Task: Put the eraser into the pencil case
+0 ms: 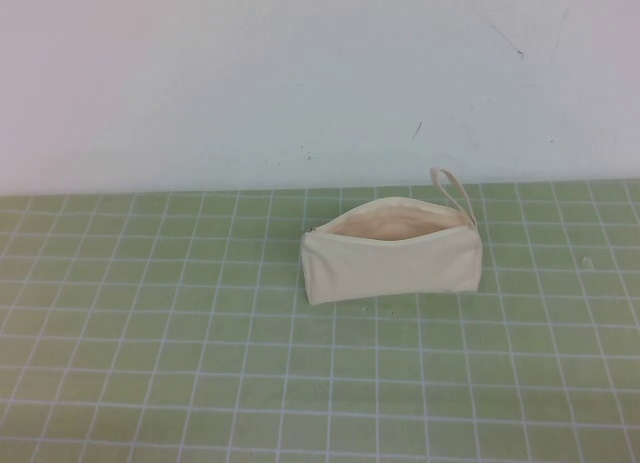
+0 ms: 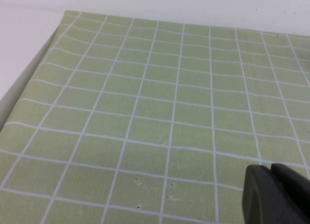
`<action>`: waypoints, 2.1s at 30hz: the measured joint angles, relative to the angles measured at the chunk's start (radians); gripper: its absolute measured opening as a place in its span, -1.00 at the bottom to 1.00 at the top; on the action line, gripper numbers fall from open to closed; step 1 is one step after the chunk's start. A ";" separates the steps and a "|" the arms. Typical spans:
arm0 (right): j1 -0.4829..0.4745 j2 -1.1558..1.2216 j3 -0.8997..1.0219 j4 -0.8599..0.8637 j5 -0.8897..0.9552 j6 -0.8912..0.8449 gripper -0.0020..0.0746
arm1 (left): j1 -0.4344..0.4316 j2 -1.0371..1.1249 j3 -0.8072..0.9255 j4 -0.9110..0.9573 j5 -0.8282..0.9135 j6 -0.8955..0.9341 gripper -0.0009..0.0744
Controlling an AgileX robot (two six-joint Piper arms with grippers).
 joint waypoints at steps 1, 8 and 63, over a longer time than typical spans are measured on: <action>0.000 0.000 0.011 -0.005 0.014 0.009 -0.95 | 0.000 0.000 0.000 0.000 0.000 0.000 -0.98; 0.000 -0.001 0.017 -0.026 0.179 0.021 -0.95 | 0.000 0.000 0.000 0.000 0.002 0.000 -0.98; 0.000 -0.001 0.017 -0.034 0.183 0.023 -0.95 | 0.000 0.000 0.000 0.000 0.002 0.000 -0.98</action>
